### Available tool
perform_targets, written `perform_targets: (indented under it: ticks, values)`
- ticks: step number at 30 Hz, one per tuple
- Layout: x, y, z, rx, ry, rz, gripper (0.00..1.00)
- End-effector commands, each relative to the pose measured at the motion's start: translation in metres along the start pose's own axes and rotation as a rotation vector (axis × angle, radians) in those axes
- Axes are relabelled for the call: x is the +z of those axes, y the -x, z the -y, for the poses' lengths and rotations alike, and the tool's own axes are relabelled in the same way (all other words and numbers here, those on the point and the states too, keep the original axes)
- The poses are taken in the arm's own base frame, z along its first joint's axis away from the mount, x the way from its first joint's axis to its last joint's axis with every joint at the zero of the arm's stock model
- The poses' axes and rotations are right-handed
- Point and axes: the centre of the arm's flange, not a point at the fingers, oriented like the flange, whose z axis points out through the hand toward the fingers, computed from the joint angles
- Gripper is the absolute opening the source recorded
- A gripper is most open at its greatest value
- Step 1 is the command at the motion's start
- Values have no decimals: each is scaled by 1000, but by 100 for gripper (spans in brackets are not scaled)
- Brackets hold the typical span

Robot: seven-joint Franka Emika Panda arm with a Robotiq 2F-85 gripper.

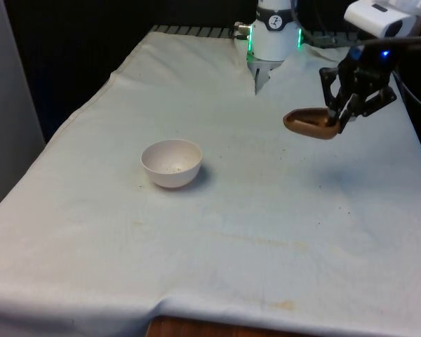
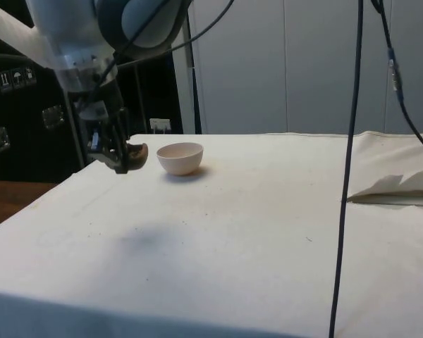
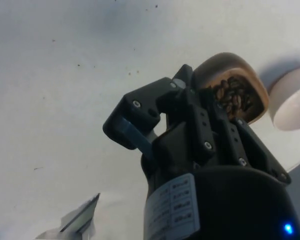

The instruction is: Pour the coffee beans from the cup into the bowl.

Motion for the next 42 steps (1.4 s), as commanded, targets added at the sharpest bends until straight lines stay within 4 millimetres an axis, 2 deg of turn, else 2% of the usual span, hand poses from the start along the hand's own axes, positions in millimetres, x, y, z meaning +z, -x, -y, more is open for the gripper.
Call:
perform_targets:
  ticks: [1, 9, 10, 17, 18, 19, 22, 26, 27, 28, 35, 36, 42]
  values:
    - [-4, 0, -4, -2, -2, 1, 3]
    - [-16, -1, -24, 3, 8, -4, 3]
    - [-15, -2, -22, 5, 14, -7, 3]
    - [-18, -6, -48, 9, 18, -9, 3]
    - [-17, -7, -52, 9, 20, -8, 3]
    - [-17, -6, -47, 10, 24, -11, 3]
    - [-16, -10, -65, 12, 25, -10, 3]
    - [-14, -12, -79, 14, 31, -10, 3]
    - [-14, -12, -75, 15, 37, -10, 3]
    - [-12, -13, -85, 15, 33, -9, 3]
    - [-5, -14, -106, 20, 43, -8, 3]
    - [-5, -14, -104, 21, 51, -3, 3]
    - [2, -15, -129, 25, 50, -6, 3]
